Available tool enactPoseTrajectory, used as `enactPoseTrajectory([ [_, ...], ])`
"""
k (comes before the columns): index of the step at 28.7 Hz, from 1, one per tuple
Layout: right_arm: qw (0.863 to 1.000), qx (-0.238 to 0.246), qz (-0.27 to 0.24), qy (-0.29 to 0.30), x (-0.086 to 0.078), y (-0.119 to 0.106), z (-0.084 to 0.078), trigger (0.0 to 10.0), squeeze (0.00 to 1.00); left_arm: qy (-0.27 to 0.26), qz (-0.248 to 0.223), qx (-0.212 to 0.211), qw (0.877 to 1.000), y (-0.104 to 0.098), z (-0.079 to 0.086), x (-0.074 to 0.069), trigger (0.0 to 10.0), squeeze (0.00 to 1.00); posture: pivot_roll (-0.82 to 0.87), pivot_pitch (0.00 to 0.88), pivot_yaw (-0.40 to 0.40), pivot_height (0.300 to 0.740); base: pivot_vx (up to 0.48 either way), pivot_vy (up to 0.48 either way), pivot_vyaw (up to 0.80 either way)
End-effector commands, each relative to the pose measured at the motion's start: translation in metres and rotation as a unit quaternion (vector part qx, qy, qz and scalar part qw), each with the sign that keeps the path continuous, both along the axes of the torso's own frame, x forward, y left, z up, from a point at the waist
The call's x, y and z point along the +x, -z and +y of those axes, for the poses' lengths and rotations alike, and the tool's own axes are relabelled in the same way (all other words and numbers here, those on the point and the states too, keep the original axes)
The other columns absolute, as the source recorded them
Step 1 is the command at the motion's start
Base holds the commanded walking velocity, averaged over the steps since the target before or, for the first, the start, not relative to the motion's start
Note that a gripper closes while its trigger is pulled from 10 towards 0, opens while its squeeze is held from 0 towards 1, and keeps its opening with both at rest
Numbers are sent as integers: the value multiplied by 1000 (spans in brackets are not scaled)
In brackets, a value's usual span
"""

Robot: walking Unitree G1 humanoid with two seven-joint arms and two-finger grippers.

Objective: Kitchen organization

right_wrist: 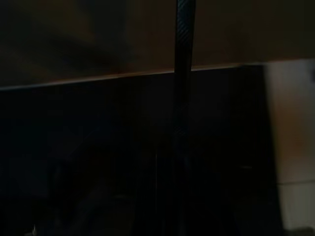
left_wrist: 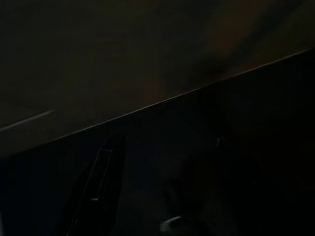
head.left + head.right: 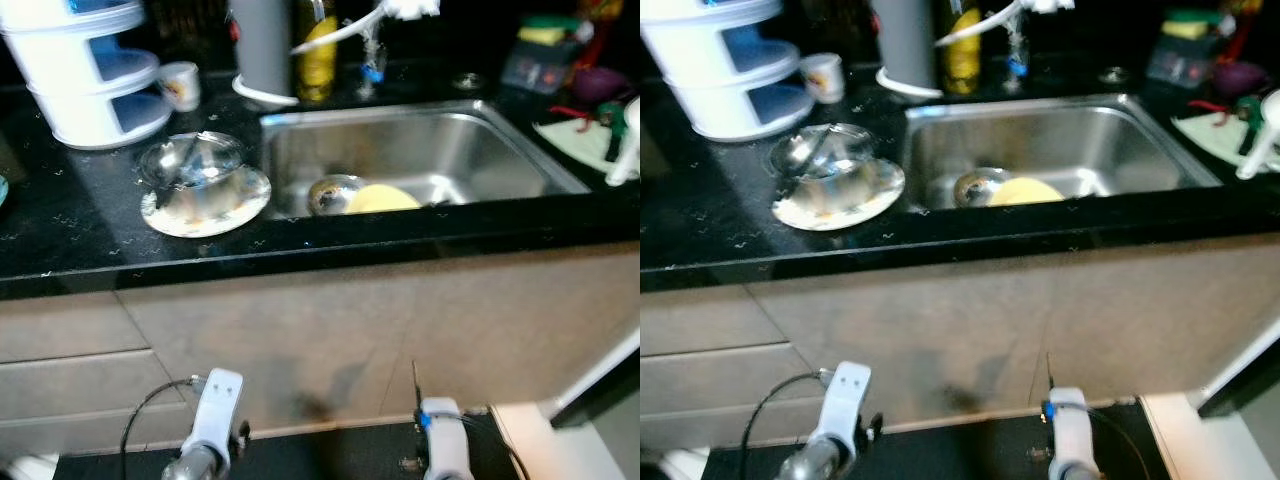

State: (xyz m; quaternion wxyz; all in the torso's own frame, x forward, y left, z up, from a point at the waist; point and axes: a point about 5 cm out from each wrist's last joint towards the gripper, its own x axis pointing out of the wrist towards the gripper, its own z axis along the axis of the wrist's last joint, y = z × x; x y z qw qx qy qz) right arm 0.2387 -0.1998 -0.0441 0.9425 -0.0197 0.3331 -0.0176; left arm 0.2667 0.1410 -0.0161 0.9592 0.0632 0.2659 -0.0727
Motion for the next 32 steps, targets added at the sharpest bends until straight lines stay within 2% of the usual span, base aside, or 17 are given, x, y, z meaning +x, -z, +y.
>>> enactPoseTrajectory([
  [1,1000,4,10,-6,-4,4,6,10000,0,-10,13,6,1000,5,9,-5,10000,0,-105,160,-3,740,0,-480,0],
  [9,1000,4,9,-7,-4,4,6,10000,0,-13,19,3,1000,6,8,-5,10000,0,-107,162,-2,740,0,-480,0],
  [10,1000,3,8,-7,-3,4,6,10000,0,-27,26,-14,999,7,8,-5,10000,0,-107,162,-2,740,0,0,0],
  [12,1000,3,7,-7,-3,3,6,10000,0,-29,19,-30,999,4,7,-3,10000,0,-106,161,-3,740,0,480,0],
  [19,1000,3,5,-7,-2,3,6,10000,0,-21,8,-25,999,2,5,-2,10000,0,-108,161,-1,740,0,480,0],
  [32,1000,5,4,-5,-2,2,7,10000,0,-19,-5,-15,1000,-2,7,1,10000,0,-106,159,3,740,0,0,0],
])
